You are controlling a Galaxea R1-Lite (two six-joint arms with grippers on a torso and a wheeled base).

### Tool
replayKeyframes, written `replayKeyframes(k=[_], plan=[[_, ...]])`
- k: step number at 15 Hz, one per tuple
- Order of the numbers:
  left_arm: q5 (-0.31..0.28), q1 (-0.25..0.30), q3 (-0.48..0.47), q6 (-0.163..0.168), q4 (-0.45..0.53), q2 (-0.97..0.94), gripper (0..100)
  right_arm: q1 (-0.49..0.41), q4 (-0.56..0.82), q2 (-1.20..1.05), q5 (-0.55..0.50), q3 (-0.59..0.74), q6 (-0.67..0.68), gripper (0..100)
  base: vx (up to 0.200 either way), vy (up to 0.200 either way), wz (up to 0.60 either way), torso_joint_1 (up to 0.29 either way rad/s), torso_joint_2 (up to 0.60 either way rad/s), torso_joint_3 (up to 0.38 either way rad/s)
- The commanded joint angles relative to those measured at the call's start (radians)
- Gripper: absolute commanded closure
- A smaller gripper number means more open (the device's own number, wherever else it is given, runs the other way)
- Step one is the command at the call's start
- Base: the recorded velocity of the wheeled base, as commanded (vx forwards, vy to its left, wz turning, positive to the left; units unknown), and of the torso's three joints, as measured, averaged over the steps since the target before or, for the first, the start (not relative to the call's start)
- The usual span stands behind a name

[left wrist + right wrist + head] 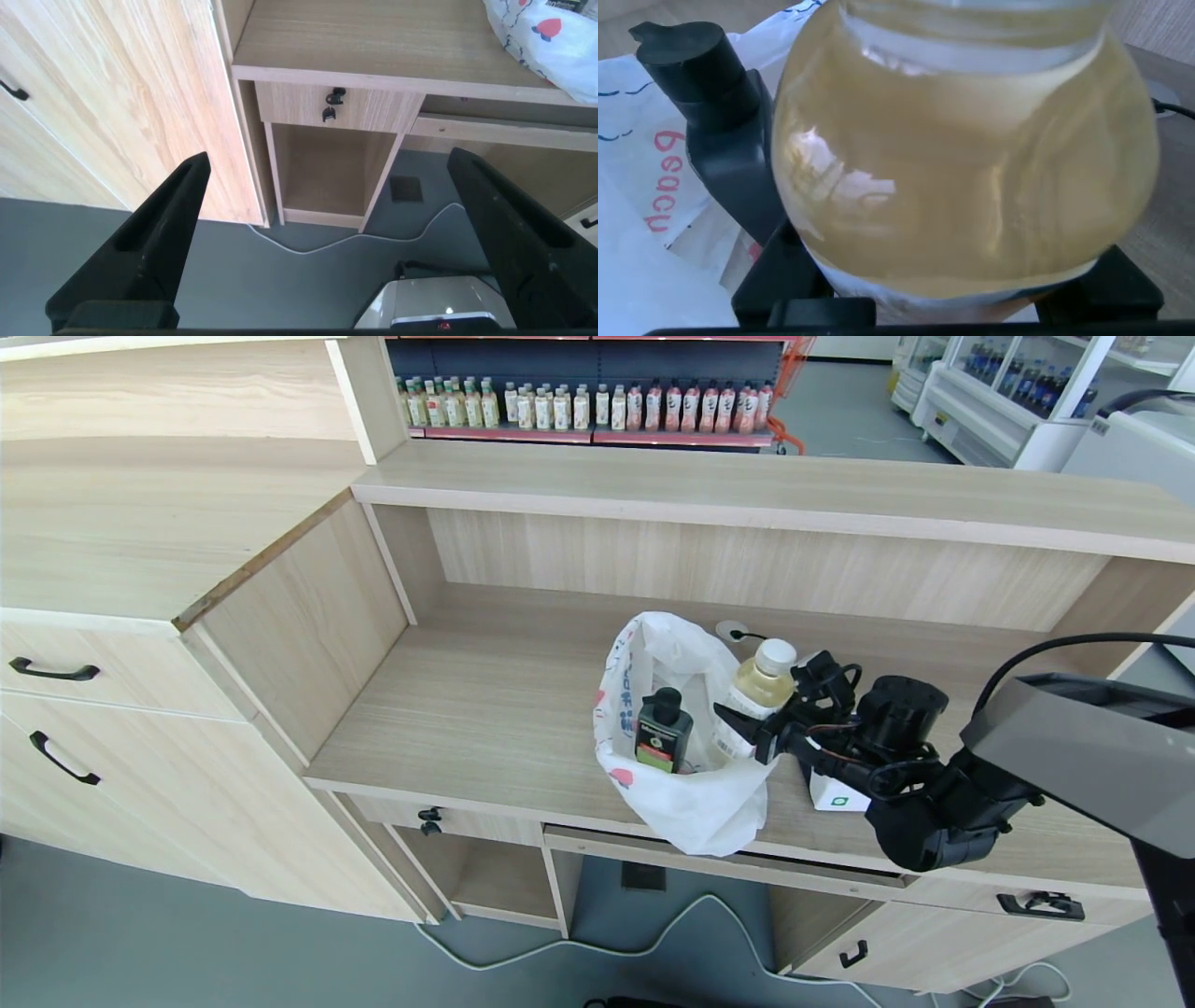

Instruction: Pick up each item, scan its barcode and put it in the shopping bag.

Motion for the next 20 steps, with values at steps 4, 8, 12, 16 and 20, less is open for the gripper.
replayKeyframes(k=[4, 8, 12, 16, 20], plan=[[0.0, 0.0, 0.0, 0.001, 0.0, 0.0, 0, 0.001, 0.001, 0.015, -0.001, -0.001, -0.01, 0, 0.0, 0.0, 0.0, 0.0, 0.0, 0.0], [0.0, 0.0, 0.0, 0.001, 0.0, 0.0, 0, -0.001, 0.001, -0.005, -0.001, -0.005, -0.008, 0, 0.0, 0.0, 0.0, 0.0, 0.0, 0.0], [0.0, 0.0, 0.0, 0.0, 0.0, 0.0, 0, -0.027, 0.014, -0.098, -0.002, 0.007, -0.001, 0, 0.0, 0.0, 0.0, 0.0, 0.0, 0.0], [0.0, 0.0, 0.0, 0.001, 0.0, 0.0, 0, -0.029, 0.181, -0.454, -0.01, 0.183, 0.039, 0, 0.0, 0.0, 0.0, 0.0, 0.0, 0.0], [0.0, 0.0, 0.0, 0.001, 0.0, 0.0, 0, -0.044, 0.709, -1.003, -0.185, 0.363, 0.099, 0, 0.0, 0.0, 0.0, 0.0, 0.0, 0.0]])
